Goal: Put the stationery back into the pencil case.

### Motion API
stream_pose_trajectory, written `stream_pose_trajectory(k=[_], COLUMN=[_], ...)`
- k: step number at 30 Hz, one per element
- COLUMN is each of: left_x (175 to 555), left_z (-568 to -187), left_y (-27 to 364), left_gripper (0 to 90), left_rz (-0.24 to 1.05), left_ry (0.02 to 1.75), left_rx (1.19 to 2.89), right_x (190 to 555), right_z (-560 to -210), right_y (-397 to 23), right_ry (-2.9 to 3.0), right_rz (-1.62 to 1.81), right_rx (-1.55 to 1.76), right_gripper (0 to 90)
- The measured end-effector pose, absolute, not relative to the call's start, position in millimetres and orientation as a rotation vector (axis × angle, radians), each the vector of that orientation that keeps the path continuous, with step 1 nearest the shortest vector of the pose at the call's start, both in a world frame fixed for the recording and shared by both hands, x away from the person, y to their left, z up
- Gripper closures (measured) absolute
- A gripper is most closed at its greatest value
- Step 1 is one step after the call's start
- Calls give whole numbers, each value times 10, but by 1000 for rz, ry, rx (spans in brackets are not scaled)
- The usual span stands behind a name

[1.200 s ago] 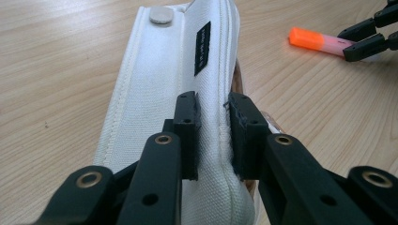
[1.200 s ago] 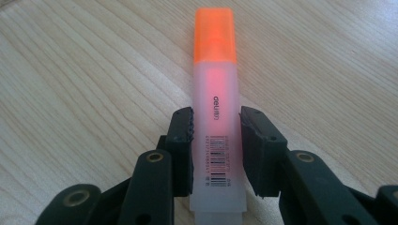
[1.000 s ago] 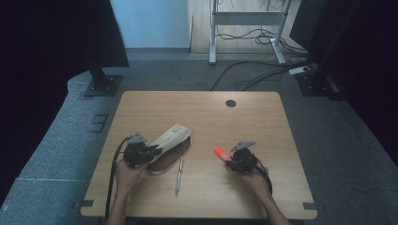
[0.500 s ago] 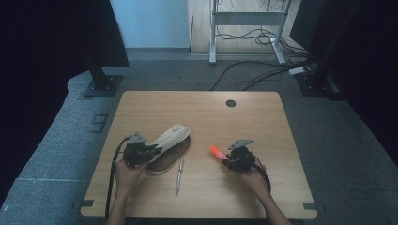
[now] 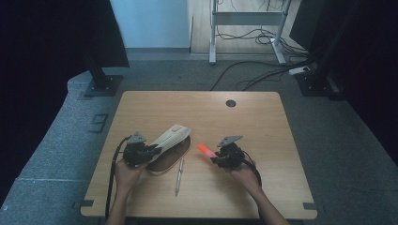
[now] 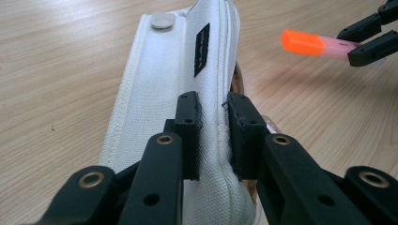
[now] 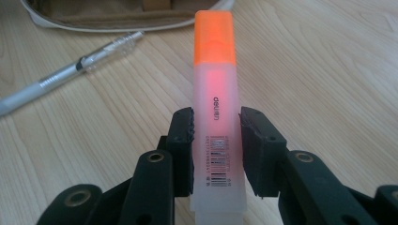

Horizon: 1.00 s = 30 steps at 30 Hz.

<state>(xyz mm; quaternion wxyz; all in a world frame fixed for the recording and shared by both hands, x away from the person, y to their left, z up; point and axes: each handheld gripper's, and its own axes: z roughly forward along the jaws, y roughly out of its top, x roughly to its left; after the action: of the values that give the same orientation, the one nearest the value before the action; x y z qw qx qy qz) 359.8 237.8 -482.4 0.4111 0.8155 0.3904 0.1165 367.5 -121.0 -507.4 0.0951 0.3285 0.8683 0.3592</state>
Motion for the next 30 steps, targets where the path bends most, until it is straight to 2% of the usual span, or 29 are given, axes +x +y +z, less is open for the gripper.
stream_pose_trajectory(k=[30], left_x=[3599], left_z=[-4817], left_y=[2354], left_gripper=[757], left_rz=[292], left_ry=[975], left_rx=[2063], right_x=[3883], right_z=[-5041], right_y=[-578], right_ry=[2691], right_rz=[1024], right_rx=[827], right_gripper=[652])
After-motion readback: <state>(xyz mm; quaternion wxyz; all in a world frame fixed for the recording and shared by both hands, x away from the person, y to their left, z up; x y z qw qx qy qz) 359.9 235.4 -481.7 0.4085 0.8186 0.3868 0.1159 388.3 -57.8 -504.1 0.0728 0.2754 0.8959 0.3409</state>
